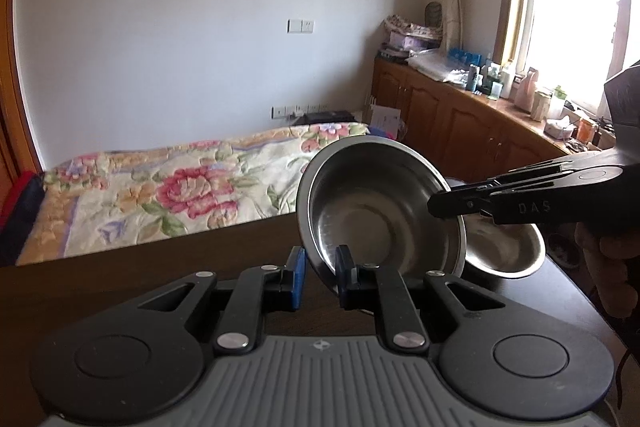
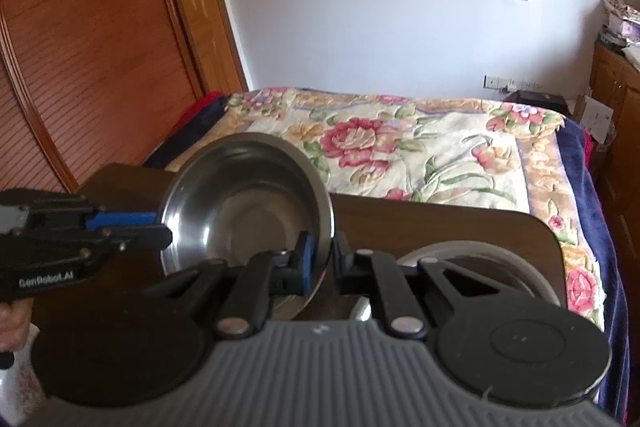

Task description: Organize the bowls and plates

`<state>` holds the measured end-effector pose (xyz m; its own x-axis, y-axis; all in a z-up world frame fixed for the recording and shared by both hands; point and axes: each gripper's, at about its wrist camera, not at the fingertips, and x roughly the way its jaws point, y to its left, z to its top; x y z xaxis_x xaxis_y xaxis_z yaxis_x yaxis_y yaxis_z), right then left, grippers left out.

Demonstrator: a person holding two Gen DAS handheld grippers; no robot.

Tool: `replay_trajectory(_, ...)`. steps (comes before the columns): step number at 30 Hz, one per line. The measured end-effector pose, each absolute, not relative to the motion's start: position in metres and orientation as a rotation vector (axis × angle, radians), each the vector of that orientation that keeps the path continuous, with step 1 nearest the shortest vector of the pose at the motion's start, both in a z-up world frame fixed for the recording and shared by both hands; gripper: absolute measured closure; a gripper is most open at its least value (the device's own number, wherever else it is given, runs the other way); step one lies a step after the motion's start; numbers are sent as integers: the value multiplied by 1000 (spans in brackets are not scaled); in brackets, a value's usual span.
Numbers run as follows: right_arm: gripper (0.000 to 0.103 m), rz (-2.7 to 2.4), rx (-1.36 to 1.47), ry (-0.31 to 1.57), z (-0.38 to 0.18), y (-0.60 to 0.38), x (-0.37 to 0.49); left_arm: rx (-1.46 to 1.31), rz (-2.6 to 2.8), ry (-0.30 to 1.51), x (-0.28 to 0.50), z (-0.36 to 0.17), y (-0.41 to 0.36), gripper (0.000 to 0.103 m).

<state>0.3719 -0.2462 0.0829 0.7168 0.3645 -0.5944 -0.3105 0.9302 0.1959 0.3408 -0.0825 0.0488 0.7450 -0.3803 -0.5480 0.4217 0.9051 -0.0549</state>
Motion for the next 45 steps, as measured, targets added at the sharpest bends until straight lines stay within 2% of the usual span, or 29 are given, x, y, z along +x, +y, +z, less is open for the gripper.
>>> replay_trajectory(11,91,354,60,585,116,-251,324,77,-462,506,289,79,-84,57)
replay_trajectory(24,91,328,51,542,124,-261,268,89,-504,477,218,78,-87,57)
replay_trajectory(45,91,367,28,585,87,-246,207,69,-493,558,156,29,-67,57)
